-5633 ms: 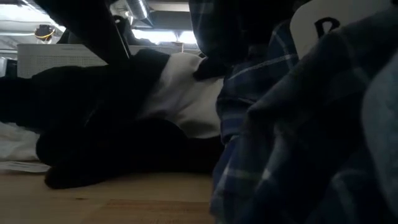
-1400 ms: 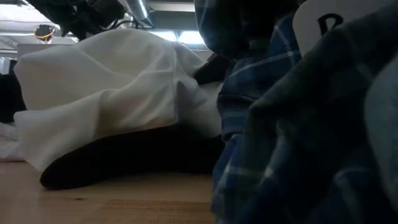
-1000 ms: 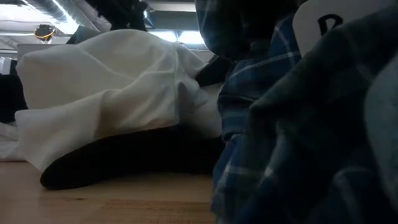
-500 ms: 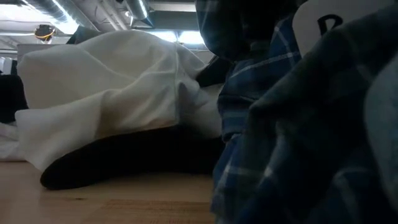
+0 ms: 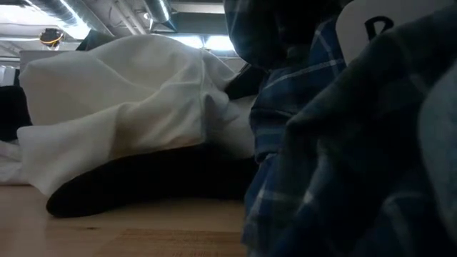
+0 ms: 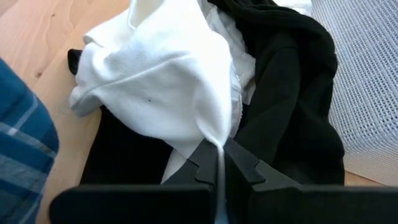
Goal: Sort clothes
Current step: Put the white shorts into the right white bin
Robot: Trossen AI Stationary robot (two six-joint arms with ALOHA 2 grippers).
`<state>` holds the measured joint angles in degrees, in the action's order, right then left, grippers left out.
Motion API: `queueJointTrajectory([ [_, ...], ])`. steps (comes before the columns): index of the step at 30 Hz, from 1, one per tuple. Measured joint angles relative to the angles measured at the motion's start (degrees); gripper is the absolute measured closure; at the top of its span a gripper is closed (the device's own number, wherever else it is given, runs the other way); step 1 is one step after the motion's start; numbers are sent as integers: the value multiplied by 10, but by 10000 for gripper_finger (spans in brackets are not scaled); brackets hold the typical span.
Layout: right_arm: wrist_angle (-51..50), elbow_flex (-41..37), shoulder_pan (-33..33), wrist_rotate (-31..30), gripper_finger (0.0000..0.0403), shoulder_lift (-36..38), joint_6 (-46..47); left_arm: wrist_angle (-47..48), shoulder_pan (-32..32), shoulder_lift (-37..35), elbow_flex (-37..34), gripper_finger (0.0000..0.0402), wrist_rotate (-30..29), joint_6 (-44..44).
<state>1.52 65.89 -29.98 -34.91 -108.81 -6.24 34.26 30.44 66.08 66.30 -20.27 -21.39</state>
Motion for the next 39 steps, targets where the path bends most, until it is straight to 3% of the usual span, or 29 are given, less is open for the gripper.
queueJointTrajectory([
  [5, 1, 0, 0, 1, 391, 0, 11, -4, 61, 57, -37, 259, -50, -64],
  [13, 8, 6, 1, 55, 379, 0, 32, -19, 117, 146, -120, 259, -95, -187],
  [21, -220, 142, -4, 73, 240, 0, 48, -239, 153, 157, -267, 259, -117, -194],
  [25, -182, 166, 0, 120, 173, 0, 82, -300, 159, 159, -318, 259, -150, -214],
  [29, -106, 167, 5, 144, 136, -31, 75, -331, 158, 160, -359, 259, -205, -248],
  [34, -112, 166, 16, 136, 130, -77, 60, -341, 158, 160, -375, 259, -234, -276],
  [39, -121, 166, 28, 115, 163, -86, 60, -340, 157, 160, -375, 259, -247, -262],
])
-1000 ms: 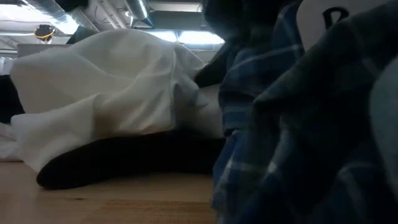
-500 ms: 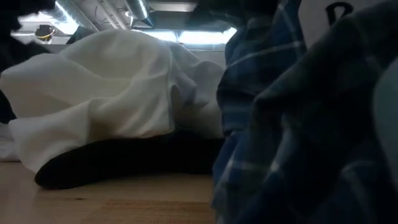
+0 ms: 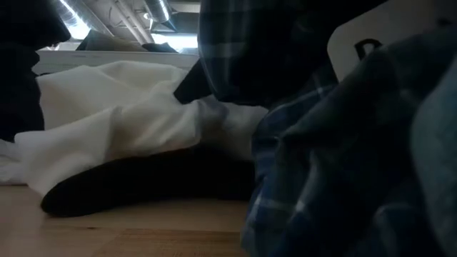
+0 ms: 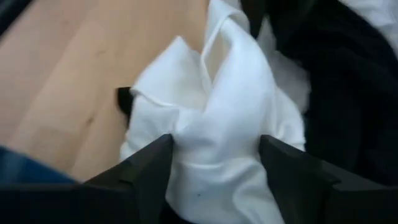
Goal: Sort clothes
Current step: Put the white shorts into the right white bin
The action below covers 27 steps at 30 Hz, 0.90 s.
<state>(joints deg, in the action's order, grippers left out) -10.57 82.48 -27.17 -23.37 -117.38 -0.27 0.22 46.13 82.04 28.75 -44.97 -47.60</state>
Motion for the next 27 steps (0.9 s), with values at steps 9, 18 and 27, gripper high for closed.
queueJointTrajectory([
  [9, -7, 0, 10, -56, 329, 0, -23, 1, 0, 0, 0, 259, -18, -18],
  [18, -39, -1, -17, -150, 365, 66, -76, 3, 0, 0, 0, 259, -19, -19],
  [27, -32, -1, -32, -212, 392, 220, -143, 5, 0, 0, 0, 259, -25, -15],
])
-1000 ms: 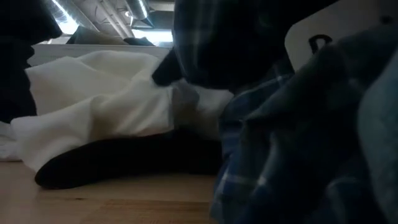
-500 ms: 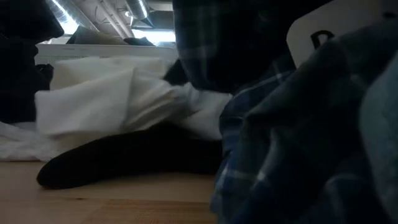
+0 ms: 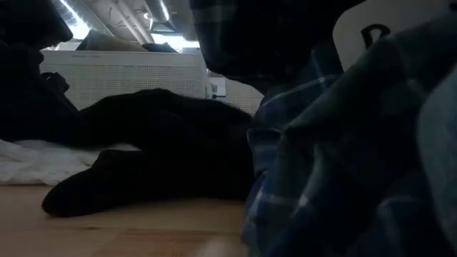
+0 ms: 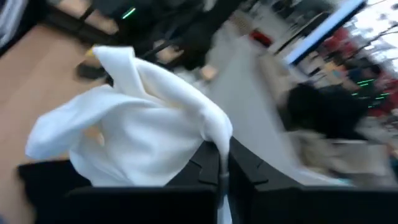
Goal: Sort clothes
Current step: Put the white shorts into the right white bin
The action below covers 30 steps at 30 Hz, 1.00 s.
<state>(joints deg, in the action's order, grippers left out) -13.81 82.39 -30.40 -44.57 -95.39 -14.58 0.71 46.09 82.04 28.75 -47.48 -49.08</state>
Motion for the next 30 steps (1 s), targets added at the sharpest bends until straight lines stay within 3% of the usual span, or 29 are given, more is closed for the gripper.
queueJointTrajectory([
  [9, -1, 1, 23, -165, 386, 144, -111, 0, 0, 0, 0, 259, -13, 0],
  [14, -43, 1, 85, -190, 390, 200, -116, -1, 0, 0, 0, 259, -20, 0],
  [20, -164, 1, 206, -157, 385, 218, -16, -1, 0, 0, 0, 259, -25, -2],
  [30, -275, 0, 384, 10, 367, 187, 179, 0, 0, 0, 0, 259, -25, 0],
])
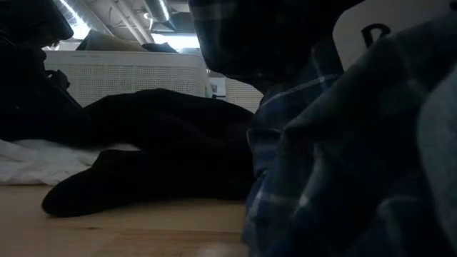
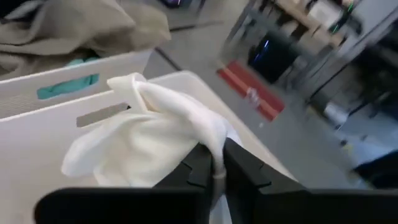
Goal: Sort clothes
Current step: Put the white shorts into the right white bin, then put the black shorts into the left white bin
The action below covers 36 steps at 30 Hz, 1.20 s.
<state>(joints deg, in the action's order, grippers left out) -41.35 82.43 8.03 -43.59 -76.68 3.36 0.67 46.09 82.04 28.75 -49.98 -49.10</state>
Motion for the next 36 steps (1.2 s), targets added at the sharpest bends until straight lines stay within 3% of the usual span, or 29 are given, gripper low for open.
queueJointTrajectory([
  [6, -9, 0, 38, 49, 327, -18, 22, 0, 0, 0, 0, 259, 0, -1],
  [11, -24, 10, 39, 48, 255, -18, 22, 0, 0, 0, 0, 259, 0, -11],
  [17, -102, 101, 4, 56, 176, -16, 32, 0, 0, 0, 0, 259, 0, -13],
  [21, -97, 132, -50, 140, 154, -14, 69, 0, 0, 0, 0, 259, 0, -15],
  [24, -62, 111, -114, 188, 151, -21, 67, -1, 0, 0, 0, 259, 0, -15],
  [29, 66, 18, -223, 188, 150, -52, 35, -1, 0, 0, 0, 259, 0, -15],
  [36, 270, -100, -297, 189, 150, -150, 5, 0, 0, 0, 0, 259, 0, -10],
])
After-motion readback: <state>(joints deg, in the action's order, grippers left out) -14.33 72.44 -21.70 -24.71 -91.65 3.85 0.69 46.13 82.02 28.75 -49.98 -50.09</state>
